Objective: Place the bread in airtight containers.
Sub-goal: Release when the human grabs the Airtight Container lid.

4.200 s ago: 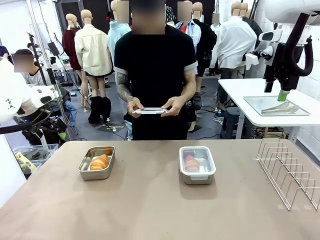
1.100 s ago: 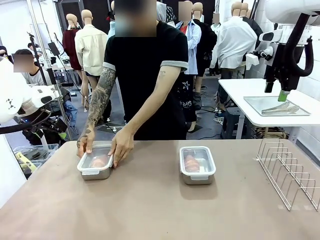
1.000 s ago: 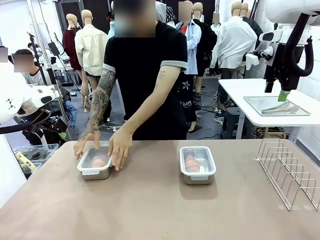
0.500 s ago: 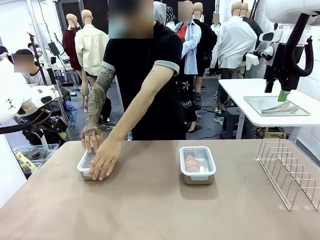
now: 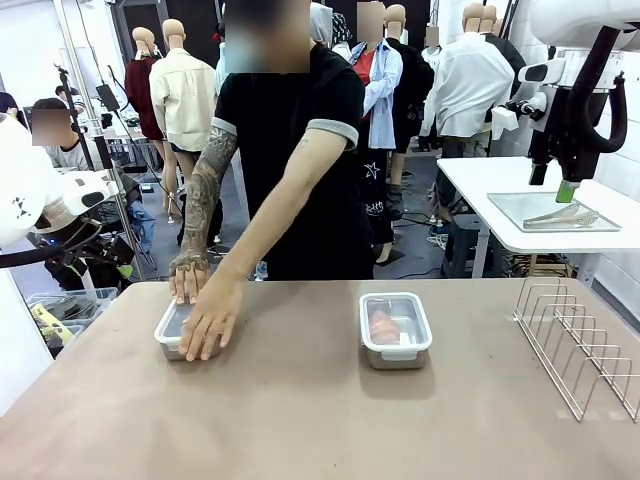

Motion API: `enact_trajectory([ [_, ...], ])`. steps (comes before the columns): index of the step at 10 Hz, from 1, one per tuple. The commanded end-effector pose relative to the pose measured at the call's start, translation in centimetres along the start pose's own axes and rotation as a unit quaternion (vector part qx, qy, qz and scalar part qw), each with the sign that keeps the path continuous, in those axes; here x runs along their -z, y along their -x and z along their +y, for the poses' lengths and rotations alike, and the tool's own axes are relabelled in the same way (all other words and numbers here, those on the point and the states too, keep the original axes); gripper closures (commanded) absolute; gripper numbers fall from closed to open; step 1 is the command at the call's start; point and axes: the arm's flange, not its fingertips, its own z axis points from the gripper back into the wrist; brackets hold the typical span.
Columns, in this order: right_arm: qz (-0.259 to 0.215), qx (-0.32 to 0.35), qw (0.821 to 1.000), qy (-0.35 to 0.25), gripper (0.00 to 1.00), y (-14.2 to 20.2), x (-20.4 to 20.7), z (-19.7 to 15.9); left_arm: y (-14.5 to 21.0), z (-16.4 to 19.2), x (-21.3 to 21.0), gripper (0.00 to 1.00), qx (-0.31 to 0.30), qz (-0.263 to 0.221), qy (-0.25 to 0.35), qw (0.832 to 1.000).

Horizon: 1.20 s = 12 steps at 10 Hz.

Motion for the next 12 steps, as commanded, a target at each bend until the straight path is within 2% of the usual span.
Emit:
enact_trajectory([
  [1, 0.000, -0.002, 1.000, 0.003, 0.00, 0.01, 0.13, 0.00, -0.06, 0.07, 0.09, 0.00, -0.009, -0.006, 0.001, 1.000],
  [12, 0.000, -0.002, 1.000, 0.003, 0.00, 0.01, 0.13, 0.00, -0.06, 0.07, 0.09, 0.00, -0.009, -0.006, 0.001, 1.000],
])
